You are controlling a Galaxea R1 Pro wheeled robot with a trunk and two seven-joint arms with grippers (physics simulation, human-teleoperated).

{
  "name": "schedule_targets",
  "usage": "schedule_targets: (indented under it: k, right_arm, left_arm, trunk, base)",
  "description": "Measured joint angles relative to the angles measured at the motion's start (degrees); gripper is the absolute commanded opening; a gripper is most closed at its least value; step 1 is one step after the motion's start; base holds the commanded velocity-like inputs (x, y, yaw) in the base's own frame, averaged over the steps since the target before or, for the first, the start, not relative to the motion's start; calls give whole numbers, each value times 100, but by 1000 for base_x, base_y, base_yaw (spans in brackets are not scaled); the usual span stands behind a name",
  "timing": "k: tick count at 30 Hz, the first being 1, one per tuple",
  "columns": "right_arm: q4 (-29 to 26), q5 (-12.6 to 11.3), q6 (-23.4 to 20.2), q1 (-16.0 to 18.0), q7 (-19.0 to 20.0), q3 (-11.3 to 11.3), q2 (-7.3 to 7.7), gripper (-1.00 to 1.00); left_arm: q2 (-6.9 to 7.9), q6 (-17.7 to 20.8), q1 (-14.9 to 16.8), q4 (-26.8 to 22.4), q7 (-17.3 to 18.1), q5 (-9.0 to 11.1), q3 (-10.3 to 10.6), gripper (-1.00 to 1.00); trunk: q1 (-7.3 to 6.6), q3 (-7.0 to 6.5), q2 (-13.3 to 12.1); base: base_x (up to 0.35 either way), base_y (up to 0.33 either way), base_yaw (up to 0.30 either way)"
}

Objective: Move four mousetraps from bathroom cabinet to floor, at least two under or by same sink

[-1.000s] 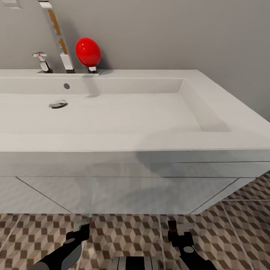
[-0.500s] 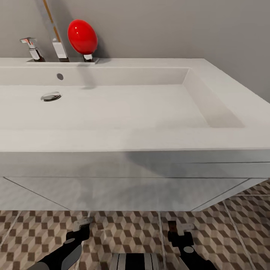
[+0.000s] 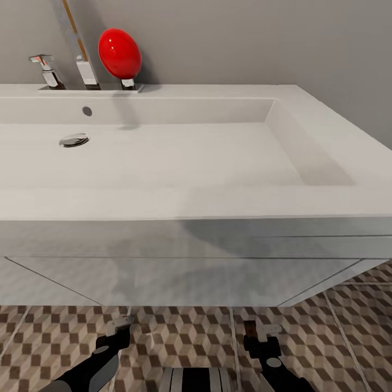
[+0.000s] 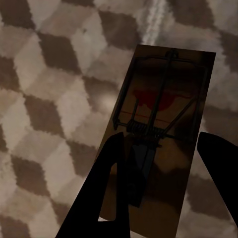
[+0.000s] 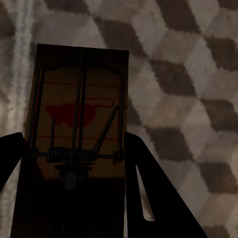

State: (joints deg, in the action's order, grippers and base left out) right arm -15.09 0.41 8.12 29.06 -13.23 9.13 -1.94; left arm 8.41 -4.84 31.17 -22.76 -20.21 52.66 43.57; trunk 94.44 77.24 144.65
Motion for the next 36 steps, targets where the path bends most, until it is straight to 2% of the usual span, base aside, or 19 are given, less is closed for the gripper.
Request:
schedule_targets:
  k: [36]
  right_arm:
    - [0,-1,0,0,0,0,0,-100]
  left_arm:
    - [0,7,0,0,7,2,-2,-100]
  trunk:
    - [0,0,0]
  base:
    - [-60,0,0]
